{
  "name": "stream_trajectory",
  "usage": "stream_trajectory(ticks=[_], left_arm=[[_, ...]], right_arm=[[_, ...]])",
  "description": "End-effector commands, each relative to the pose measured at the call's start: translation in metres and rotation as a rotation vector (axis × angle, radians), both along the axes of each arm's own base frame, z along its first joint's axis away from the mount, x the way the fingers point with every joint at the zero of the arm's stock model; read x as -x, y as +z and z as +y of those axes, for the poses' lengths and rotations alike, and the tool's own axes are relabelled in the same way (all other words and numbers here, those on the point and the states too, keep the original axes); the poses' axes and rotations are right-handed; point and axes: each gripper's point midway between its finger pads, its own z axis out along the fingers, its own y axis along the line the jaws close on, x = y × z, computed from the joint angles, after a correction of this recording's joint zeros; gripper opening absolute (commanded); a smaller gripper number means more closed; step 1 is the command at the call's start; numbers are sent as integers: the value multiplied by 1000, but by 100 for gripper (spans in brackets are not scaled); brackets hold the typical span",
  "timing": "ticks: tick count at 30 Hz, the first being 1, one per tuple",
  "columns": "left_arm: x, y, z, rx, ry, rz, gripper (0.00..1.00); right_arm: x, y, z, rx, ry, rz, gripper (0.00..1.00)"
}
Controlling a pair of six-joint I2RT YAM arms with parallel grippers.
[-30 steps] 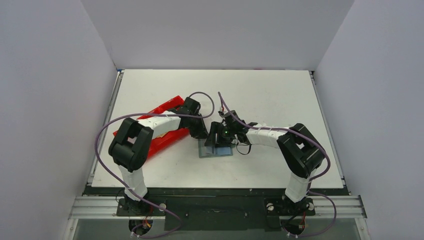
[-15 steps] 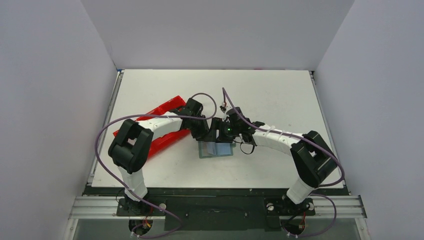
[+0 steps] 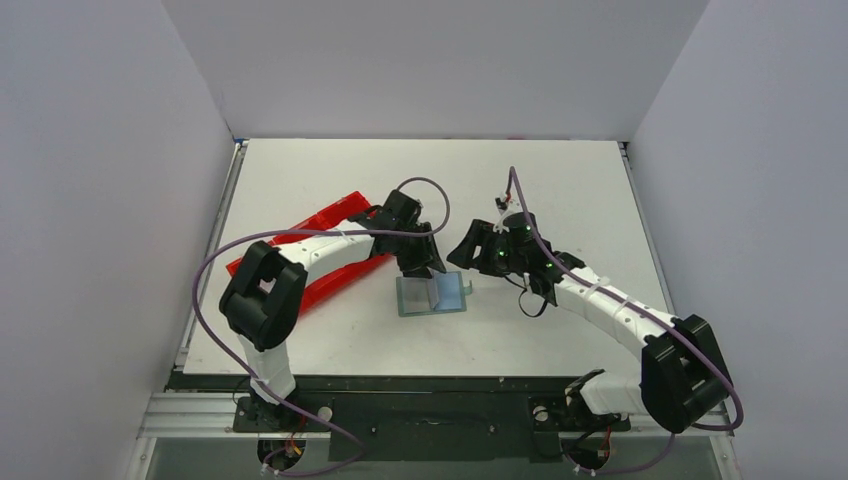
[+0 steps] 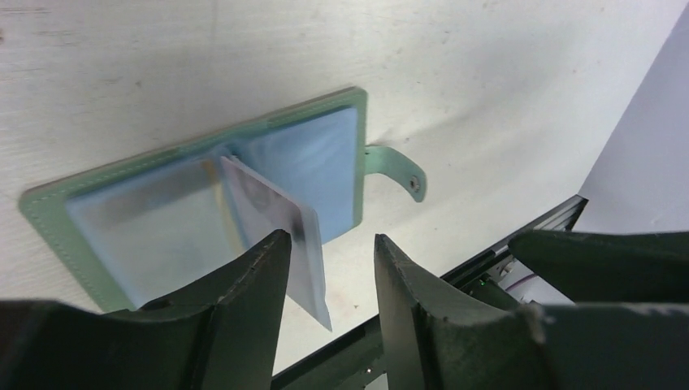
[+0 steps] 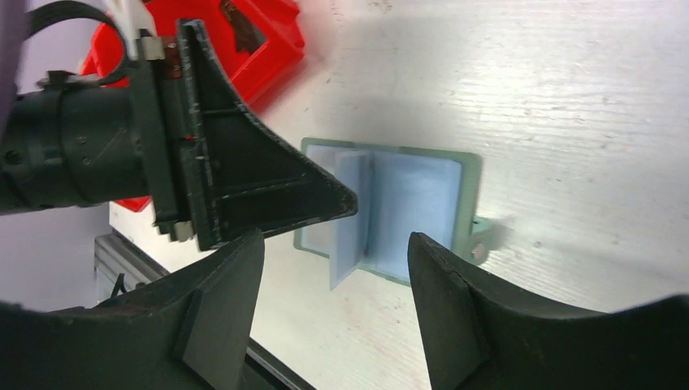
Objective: Take the credit cards out of the card holder
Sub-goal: Remove the credit card from the card holder.
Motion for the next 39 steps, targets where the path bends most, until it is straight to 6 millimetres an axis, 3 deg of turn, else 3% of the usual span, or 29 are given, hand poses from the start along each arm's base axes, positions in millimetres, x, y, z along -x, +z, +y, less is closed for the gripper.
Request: stream_trajectory(ticks=[1, 6, 11, 16, 19, 24, 30, 39], left_arm=[[-5, 22, -24, 54, -42, -43, 41], [-4, 14, -36, 54, -68, -33, 42], [-4, 13, -37, 51, -78, -33, 43], [-12, 22, -16, 18, -27, -72, 43], [-15, 25, 3, 4, 0, -85, 43], [-12, 17, 28, 1, 28, -64, 43], [-3, 9, 27, 50, -6, -39, 42], [3, -7, 21, 89, -33, -9, 34]], right_arm=[[-6, -4, -24, 44, -106, -7, 61], [-7, -9, -36, 113, -135, 13, 59], [-6, -16, -35, 133, -125, 36, 51], [-1, -22, -25, 208, -77, 40, 46], [5, -20, -8, 244, -22, 33, 44], [6, -38, 8, 323, 5, 68, 35], [2, -62, 12, 388, 5, 120, 25], [4, -92, 0, 473, -29, 179, 11]])
